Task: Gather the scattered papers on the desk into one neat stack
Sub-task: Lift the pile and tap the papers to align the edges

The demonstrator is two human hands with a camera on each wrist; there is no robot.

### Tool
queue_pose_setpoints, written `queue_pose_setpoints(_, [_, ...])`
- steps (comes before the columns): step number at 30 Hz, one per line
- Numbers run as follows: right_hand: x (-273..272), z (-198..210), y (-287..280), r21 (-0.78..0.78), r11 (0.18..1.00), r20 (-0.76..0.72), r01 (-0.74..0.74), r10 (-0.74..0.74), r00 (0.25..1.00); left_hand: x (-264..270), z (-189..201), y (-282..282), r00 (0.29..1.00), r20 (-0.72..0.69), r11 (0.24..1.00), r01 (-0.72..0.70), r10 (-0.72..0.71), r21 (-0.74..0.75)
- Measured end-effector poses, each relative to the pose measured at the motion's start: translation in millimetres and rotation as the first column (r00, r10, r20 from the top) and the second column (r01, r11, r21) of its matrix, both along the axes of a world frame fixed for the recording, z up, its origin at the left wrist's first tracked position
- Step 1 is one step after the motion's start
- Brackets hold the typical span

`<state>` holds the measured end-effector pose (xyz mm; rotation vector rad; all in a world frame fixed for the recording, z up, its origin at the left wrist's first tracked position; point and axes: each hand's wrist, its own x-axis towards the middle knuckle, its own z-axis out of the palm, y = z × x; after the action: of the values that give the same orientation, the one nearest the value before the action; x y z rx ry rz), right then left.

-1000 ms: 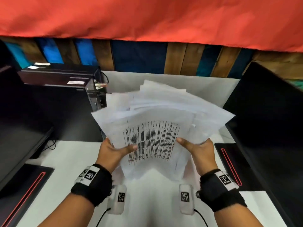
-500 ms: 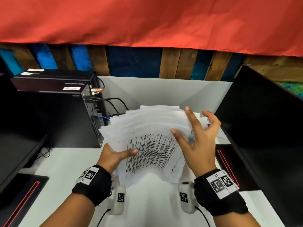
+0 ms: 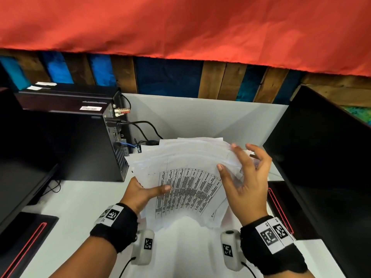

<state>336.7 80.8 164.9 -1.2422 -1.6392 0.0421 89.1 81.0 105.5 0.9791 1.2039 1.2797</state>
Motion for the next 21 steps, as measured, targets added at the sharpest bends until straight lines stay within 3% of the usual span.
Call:
queue_pose_setpoints(17, [-8, 10, -3, -0.108, 0.994, 0.179, 0.022, -0.002, 0.984, -3, -8, 0, 1.0, -0.011, 1.0, 0.004, -0.004, -0.016])
queue_pose_setpoints(21, [-15, 13, -6, 0.014, 0.987, 0.308, 0.16, -0.157, 0.939, -3, -8, 2, 1.0, -0.006, 1.0, 0.007, -0.008, -0.025])
